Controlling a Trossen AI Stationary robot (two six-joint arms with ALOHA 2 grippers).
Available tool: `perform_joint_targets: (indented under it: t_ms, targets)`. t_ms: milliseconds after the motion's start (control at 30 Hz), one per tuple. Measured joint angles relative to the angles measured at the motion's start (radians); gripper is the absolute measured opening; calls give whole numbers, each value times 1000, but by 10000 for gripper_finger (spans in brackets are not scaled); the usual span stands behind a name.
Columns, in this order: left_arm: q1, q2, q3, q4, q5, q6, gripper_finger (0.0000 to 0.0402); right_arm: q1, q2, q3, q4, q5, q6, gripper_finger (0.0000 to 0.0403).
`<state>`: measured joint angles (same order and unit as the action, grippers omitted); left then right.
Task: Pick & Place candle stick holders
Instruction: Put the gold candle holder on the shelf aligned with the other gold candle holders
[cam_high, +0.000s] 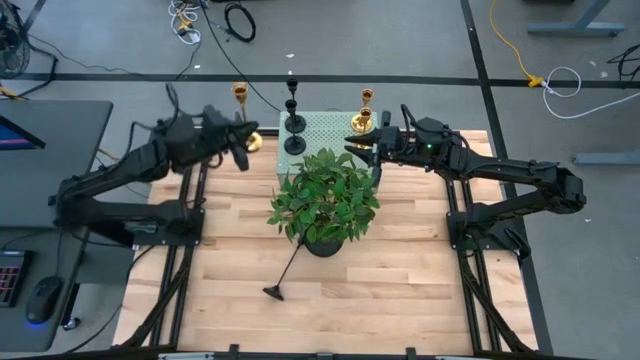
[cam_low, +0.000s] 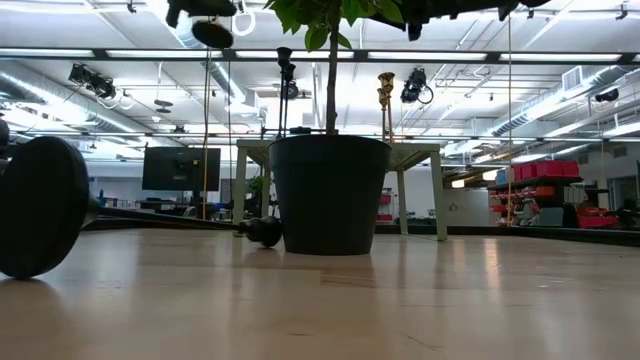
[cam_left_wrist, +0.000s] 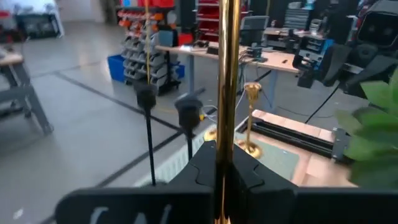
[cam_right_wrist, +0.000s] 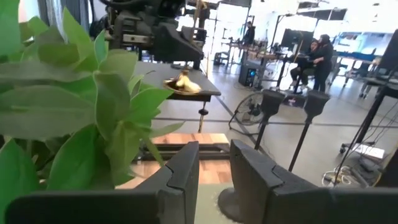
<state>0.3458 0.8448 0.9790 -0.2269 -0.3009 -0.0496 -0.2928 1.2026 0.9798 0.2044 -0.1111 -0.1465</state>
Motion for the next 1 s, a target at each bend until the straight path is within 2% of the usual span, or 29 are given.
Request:
perform_joint_targets:
  t_ms: [233,400,700,1000]
  targets:
    - [215,199,122,87,231,114,8,0,0,0,29,0,0,91]
    - [300,367,259,127,437,125,8,-1,0,0,44,0,6,91]
    - [309,605,472,150,634,120,8,-40,0,0,181,78,-11,91]
    - [266,702,569,159,672,121,8,-114,0,0,321,78,37,91]
